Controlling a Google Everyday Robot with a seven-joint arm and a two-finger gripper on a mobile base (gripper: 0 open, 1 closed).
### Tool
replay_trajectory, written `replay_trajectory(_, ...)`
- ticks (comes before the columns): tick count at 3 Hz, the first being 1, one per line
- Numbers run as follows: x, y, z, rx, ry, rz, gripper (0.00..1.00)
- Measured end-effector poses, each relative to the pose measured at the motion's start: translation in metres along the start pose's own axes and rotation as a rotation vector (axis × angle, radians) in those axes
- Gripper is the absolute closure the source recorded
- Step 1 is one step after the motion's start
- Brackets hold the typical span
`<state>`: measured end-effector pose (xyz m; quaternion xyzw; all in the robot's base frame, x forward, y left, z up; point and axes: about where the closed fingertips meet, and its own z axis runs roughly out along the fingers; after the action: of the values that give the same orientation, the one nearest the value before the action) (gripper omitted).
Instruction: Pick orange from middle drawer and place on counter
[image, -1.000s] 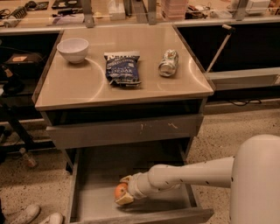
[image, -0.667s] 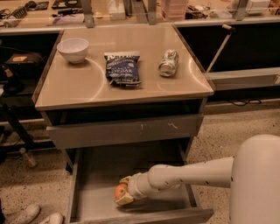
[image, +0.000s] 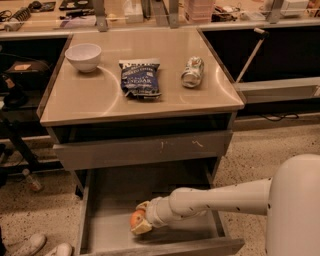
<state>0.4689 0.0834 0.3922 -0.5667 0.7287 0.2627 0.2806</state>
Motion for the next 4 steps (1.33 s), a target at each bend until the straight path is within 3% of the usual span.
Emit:
replay_trajectory(2,-0.090,0.021,-0.055,0.001,0.013,-0.002,1.00)
replay_trajectory(4,-0.220,0.024,-0.128,0.041,0.046,-0.097,1.00)
